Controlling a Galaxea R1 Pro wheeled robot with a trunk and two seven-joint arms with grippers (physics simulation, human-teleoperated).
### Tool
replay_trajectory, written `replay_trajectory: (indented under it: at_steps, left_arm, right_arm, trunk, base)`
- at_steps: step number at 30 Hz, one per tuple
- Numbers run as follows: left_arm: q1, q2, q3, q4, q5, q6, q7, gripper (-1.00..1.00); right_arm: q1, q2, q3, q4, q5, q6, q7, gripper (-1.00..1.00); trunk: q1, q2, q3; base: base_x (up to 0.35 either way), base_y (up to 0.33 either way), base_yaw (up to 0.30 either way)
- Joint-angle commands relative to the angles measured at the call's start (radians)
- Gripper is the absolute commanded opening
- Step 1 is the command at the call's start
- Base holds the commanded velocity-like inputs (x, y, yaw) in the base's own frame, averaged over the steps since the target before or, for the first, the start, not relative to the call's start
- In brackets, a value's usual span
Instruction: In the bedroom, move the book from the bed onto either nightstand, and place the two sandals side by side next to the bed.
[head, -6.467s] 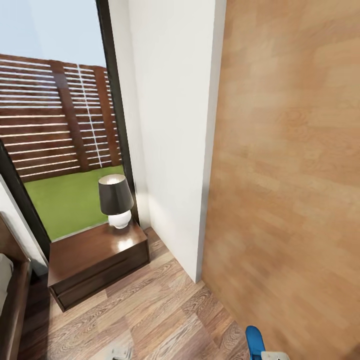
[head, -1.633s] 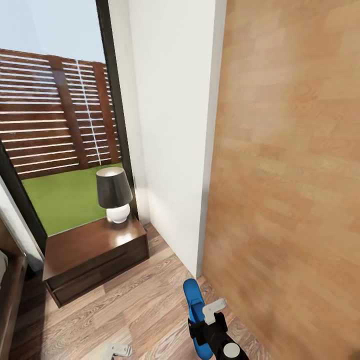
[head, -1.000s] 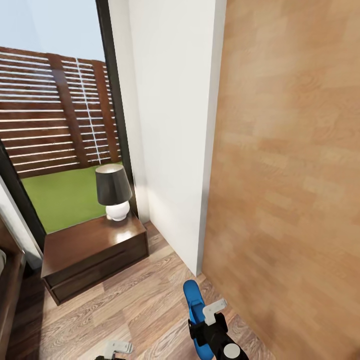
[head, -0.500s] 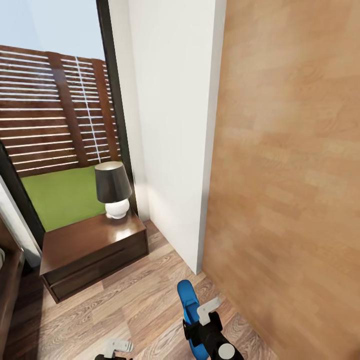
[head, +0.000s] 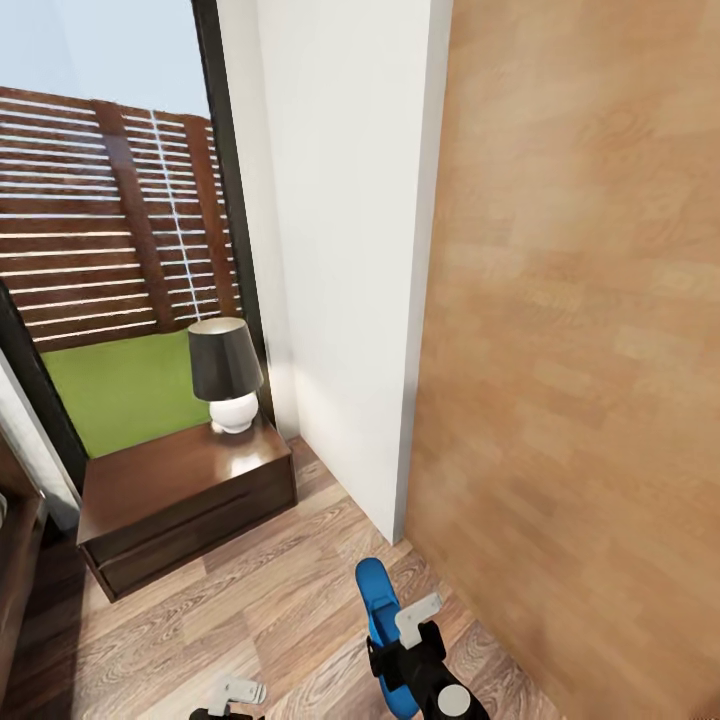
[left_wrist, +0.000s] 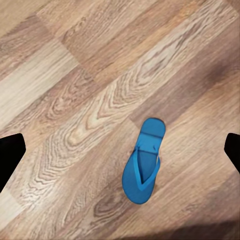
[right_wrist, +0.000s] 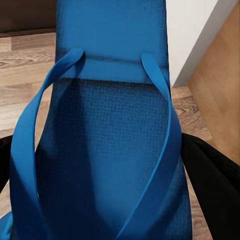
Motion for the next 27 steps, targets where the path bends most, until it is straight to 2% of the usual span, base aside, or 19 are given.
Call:
replay_trajectory:
  at_steps: [1, 11, 27]
  left_arm:
    - [0.0, 0.001, -0.007, 0.0, 0.003, 0.0, -0.001, 1.0]
    - [0.0, 0.001, -0.007, -0.002, 0.003, 0.0, 0.001, 1.0]
    - [0.0, 0.001, -0.007, -0.003, 0.003, -0.01, 0.005, 1.0]
  right_arm:
    - [-0.001, 0.0, 0.002, -0.001, -0.001, 0.006, -0.006, -1.0]
    - [-0.002, 0.0, 0.003, -0.001, -0.001, 0.006, -0.007, -1.0]
    - [-0.005, 0.003, 0.002, 0.0, -0.001, 0.006, -0.008, -1.0]
  trunk:
    - [0.004, -0.008, -0.004]
    - [0.042, -0.078, -0.036]
    - [0.042, -0.078, -0.036]
  base:
    - [0.0, 0.0, 0.0]
    - [0.0, 0.0, 0.0]
    - [0.0, 0.0, 0.0]
